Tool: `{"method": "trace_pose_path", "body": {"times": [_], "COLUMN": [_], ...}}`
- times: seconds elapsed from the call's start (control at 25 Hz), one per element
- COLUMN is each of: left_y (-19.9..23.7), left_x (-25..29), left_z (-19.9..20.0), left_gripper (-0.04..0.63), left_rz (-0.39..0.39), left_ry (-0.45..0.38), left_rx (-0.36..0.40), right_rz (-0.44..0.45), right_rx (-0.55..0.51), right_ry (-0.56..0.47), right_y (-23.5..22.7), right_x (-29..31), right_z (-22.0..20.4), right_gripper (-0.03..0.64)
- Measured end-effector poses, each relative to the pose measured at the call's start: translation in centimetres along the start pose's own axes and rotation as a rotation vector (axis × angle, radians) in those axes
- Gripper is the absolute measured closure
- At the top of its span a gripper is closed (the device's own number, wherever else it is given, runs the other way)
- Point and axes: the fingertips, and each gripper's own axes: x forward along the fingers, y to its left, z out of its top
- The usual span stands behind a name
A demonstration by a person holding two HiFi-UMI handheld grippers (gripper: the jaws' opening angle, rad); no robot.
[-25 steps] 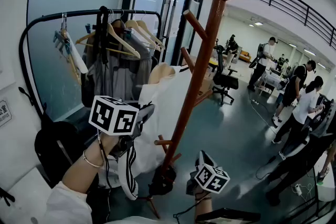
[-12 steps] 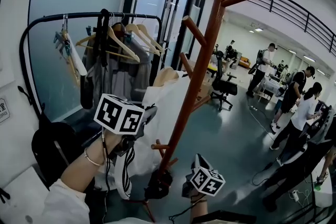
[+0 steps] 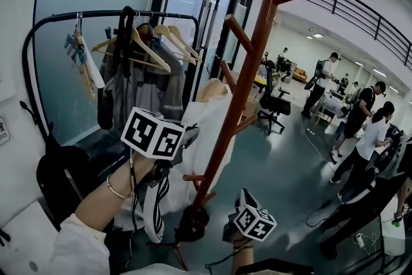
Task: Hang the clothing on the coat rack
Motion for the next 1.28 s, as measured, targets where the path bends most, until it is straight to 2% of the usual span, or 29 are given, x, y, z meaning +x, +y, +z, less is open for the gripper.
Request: {"method": "trace_pose_path", "body": {"times": [1.28], "left_y": [-0.3], "left_x": [2.5], "left_z": [-1.4], "left_gripper": [0.572], "left_rz": [-0.051], "left_ry": [0.122], "left_rx": [0.027], "right_rz": [-0.025], "right_rx": [0.038], "right_ry": [0.012], "right_y": [-1.5], "right_x": [0.1], "right_z": [-1.5], "right_gripper": [0.594]}}
